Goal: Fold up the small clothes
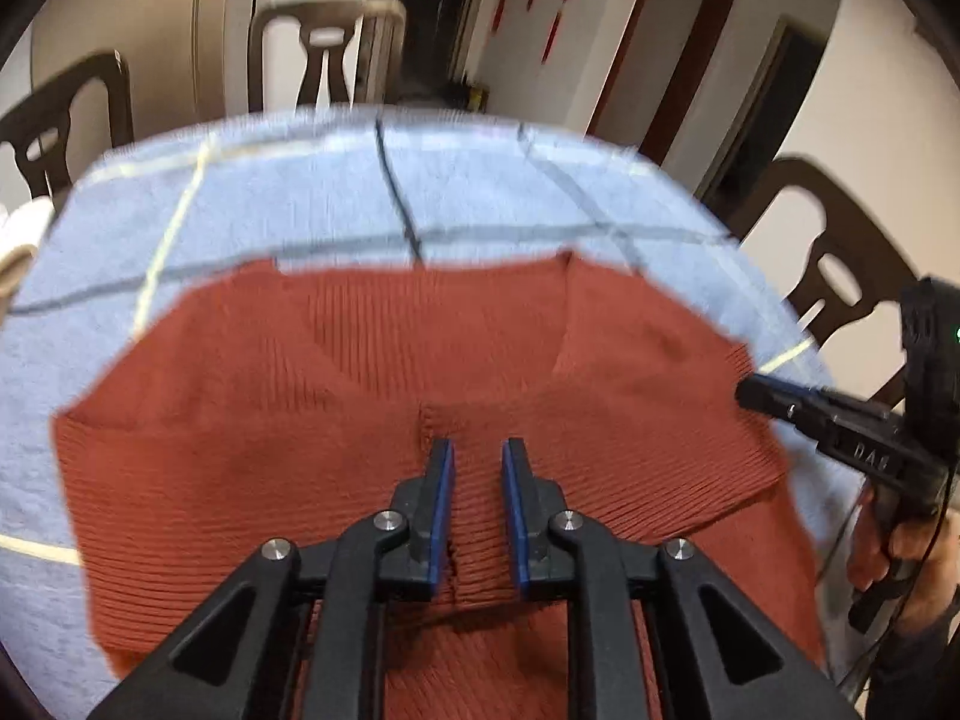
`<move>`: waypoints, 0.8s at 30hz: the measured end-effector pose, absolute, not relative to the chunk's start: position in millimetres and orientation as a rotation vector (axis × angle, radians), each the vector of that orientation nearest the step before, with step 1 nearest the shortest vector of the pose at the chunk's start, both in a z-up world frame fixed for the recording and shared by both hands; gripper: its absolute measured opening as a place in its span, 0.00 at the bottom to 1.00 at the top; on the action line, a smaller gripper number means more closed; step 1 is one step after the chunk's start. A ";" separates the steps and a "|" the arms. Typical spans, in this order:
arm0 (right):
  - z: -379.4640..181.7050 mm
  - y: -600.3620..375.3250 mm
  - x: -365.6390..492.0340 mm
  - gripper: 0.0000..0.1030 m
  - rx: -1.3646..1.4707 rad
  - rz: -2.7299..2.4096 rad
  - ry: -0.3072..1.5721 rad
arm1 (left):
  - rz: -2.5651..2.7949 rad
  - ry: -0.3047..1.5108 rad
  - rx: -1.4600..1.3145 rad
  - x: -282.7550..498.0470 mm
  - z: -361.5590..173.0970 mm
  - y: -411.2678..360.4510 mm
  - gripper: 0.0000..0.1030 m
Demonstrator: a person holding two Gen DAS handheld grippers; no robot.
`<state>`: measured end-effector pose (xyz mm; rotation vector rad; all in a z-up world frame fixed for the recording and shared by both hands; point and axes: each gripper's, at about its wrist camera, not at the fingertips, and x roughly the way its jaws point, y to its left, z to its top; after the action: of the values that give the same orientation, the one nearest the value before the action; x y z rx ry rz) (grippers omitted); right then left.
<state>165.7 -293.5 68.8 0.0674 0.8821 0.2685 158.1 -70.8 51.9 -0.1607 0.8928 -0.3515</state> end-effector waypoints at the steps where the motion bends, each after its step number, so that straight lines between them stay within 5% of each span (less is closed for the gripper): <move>1: 63.2 -293.5 167.7 0.18 0.062 0.270 0.897 | -0.356 0.869 -0.156 155.8 52.1 -70.2 0.18; 24: 59.5 -284.7 118.0 0.24 -0.011 0.339 0.881 | -0.061 0.815 -0.148 95.2 37.8 20.7 0.28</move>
<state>118.0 -284.7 59.5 -0.0108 0.8808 0.3388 95.2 20.7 37.8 -0.1476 0.8153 -0.0612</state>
